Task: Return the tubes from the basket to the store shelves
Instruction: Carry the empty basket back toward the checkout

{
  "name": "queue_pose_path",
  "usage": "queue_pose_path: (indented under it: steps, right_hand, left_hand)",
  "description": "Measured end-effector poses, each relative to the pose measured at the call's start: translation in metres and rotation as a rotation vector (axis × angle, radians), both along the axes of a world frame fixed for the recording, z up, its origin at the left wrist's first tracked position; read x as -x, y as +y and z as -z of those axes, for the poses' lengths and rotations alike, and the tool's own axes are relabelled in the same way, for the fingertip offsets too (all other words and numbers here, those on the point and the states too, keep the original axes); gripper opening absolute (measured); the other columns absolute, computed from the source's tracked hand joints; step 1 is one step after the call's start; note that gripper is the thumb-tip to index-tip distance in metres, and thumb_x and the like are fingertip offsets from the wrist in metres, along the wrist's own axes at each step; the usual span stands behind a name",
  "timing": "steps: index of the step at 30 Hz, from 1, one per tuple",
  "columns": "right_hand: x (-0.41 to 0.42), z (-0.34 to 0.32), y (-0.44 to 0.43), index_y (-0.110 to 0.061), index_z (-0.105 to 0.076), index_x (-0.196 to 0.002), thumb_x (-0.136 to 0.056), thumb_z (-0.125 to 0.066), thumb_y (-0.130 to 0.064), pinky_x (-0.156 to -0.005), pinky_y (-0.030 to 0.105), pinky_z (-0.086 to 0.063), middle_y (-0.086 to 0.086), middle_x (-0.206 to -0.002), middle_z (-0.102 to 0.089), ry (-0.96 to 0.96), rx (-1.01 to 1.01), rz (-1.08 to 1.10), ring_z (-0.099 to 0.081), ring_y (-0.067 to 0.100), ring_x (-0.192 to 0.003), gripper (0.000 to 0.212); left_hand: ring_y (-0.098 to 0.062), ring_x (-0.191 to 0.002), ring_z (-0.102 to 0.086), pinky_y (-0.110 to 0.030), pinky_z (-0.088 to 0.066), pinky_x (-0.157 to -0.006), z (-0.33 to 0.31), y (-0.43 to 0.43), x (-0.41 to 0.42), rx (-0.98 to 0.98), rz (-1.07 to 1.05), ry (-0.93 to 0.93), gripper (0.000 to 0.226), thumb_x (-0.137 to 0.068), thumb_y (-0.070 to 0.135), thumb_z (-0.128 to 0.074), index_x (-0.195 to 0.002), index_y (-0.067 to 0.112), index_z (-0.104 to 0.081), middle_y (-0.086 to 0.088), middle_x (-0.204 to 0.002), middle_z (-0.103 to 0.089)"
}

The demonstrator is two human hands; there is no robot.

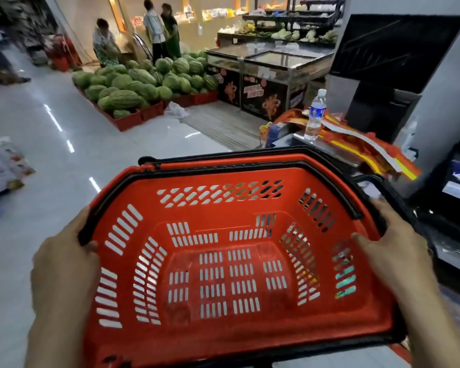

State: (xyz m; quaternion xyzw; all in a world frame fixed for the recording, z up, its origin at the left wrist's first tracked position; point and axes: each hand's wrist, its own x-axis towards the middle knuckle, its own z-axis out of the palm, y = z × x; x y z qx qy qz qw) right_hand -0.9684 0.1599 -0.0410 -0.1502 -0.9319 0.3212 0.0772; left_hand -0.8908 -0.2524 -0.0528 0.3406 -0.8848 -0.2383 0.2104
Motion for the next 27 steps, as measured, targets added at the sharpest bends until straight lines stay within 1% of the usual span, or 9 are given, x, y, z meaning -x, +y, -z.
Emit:
queue_pose_path:
  steps: [2,4,7,9,13,15,17,20,27]
  right_hand:
    - [0.041,0.013,-0.013,-0.033,-0.042,-0.142,-0.078,-0.074,-0.025,-0.09,0.045,-0.048,0.013,-0.122,-0.067,-0.004,0.003,-0.045,-0.062,0.037,-0.109,0.072]
    - [0.083,0.029,-0.026,-0.033,-0.04,-0.142,-0.078,-0.073,-0.026,-0.089,0.046,-0.048,0.014,-0.12,-0.067,-0.023,0.015,-0.079,-0.063,0.038,-0.106,0.072]
    - [0.14,0.054,-0.043,-0.029,-0.042,-0.139,-0.078,-0.07,-0.028,-0.088,0.047,-0.047,0.018,-0.118,-0.066,-0.121,0.03,-0.098,-0.062,0.041,-0.105,0.067]
    - [0.171,0.074,-0.059,-0.029,-0.047,-0.132,-0.077,-0.067,-0.031,-0.087,0.047,-0.05,0.015,-0.113,-0.068,-0.175,0.038,-0.107,-0.063,0.038,-0.101,0.059]
    - [0.213,0.125,-0.088,-0.024,-0.048,-0.13,-0.074,-0.066,-0.028,-0.091,0.049,-0.048,0.018,-0.115,-0.066,-0.276,0.016,-0.104,-0.062,0.039,-0.104,0.058]
    - [0.223,0.152,-0.102,-0.022,-0.049,-0.13,-0.075,-0.067,-0.026,-0.093,0.05,-0.046,0.021,-0.118,-0.065,-0.316,-0.004,-0.093,-0.061,0.042,-0.106,0.059]
    - [0.229,0.181,-0.117,-0.02,-0.05,-0.128,-0.075,-0.067,-0.023,-0.092,0.049,-0.044,0.021,-0.118,-0.065,-0.352,-0.016,-0.076,-0.06,0.043,-0.106,0.056]
    - [0.233,0.234,-0.131,-0.021,-0.052,-0.122,-0.075,-0.067,-0.023,-0.09,0.048,-0.045,0.018,-0.115,-0.066,-0.379,-0.016,-0.053,-0.061,0.042,-0.103,0.049]
    - [0.239,0.394,-0.16,-0.021,-0.05,-0.132,-0.079,-0.066,-0.026,-0.094,0.047,-0.045,0.013,-0.123,-0.064,-0.409,-0.034,-0.049,-0.06,0.037,-0.109,0.055]
  left_hand:
    - [-0.029,-0.104,-0.067,-0.055,-0.056,-0.089,0.007,-0.008,0.027,-0.029,-0.039,-0.039,0.071,-0.088,0.015,-0.053,-0.141,0.058,-0.033,0.001,-0.118,-0.071]
    - [-0.031,-0.107,-0.066,-0.055,-0.055,-0.09,0.016,-0.02,0.054,0.008,-0.086,-0.054,0.074,-0.086,0.013,-0.054,-0.142,0.055,-0.033,-0.002,-0.119,-0.071]
    - [-0.041,-0.111,-0.062,-0.057,-0.053,-0.092,0.031,-0.03,0.089,0.058,-0.148,-0.13,0.072,-0.087,0.009,-0.056,-0.146,0.044,-0.034,-0.013,-0.124,-0.067]
    - [-0.047,-0.113,-0.059,-0.059,-0.051,-0.093,0.05,-0.037,0.108,0.051,-0.223,-0.156,0.067,-0.089,0.008,-0.056,-0.147,0.034,-0.036,-0.021,-0.127,-0.063]
    - [-0.047,-0.098,-0.06,-0.056,-0.054,-0.08,0.103,-0.052,0.126,0.018,-0.256,-0.262,0.047,-0.086,0.015,-0.054,-0.132,0.026,-0.048,-0.021,-0.109,-0.065]
    - [-0.047,-0.103,-0.061,-0.057,-0.052,-0.086,0.131,-0.054,0.132,-0.028,-0.274,-0.321,0.042,-0.093,0.013,-0.053,-0.134,0.021,-0.05,-0.022,-0.117,-0.065]
    - [-0.045,-0.109,-0.061,-0.057,-0.05,-0.094,0.16,-0.056,0.137,-0.072,-0.321,-0.35,0.043,-0.098,0.012,-0.052,-0.14,0.019,-0.049,-0.02,-0.125,-0.064]
    - [-0.042,-0.108,-0.063,-0.058,-0.051,-0.093,0.215,-0.063,0.142,-0.123,-0.333,-0.362,0.041,-0.1,0.013,-0.05,-0.14,0.023,-0.05,-0.016,-0.125,-0.065]
    - [-0.038,-0.113,-0.062,-0.055,-0.05,-0.096,0.377,-0.082,0.146,-0.208,-0.356,-0.383,0.039,-0.101,0.014,-0.051,-0.139,0.022,-0.051,-0.013,-0.129,-0.064]
